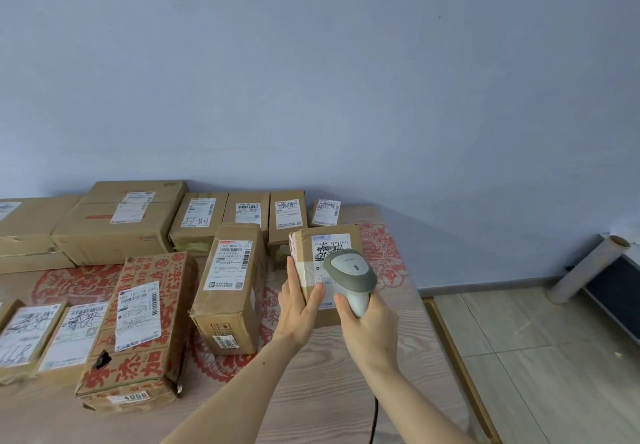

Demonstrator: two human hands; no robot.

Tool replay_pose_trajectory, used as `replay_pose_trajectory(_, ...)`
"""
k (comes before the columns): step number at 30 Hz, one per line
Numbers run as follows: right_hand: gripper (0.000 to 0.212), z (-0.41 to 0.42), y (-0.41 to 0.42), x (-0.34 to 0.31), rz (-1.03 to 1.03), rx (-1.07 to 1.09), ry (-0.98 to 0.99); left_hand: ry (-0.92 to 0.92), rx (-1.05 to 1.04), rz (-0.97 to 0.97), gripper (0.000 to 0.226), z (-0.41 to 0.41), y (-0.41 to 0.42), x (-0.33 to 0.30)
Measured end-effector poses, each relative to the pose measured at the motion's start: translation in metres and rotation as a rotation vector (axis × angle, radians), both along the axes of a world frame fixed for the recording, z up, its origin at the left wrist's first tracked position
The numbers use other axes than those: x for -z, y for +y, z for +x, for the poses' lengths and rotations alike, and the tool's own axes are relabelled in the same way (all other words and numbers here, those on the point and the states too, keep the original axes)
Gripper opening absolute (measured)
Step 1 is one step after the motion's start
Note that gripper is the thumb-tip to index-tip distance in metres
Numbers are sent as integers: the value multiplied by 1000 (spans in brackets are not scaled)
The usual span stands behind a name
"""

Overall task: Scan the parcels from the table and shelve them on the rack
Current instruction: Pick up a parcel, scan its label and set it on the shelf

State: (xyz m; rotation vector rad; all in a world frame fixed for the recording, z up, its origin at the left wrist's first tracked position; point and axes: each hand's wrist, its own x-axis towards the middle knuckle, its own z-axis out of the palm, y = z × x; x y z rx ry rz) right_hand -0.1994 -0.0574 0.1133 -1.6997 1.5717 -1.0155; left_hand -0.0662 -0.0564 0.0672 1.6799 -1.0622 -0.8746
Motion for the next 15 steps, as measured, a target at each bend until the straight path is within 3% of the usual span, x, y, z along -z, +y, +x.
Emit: replay_pose_trajectory(15,17,3,2,2,17,-14,3,-5,-3,19,108,1,5,-2)
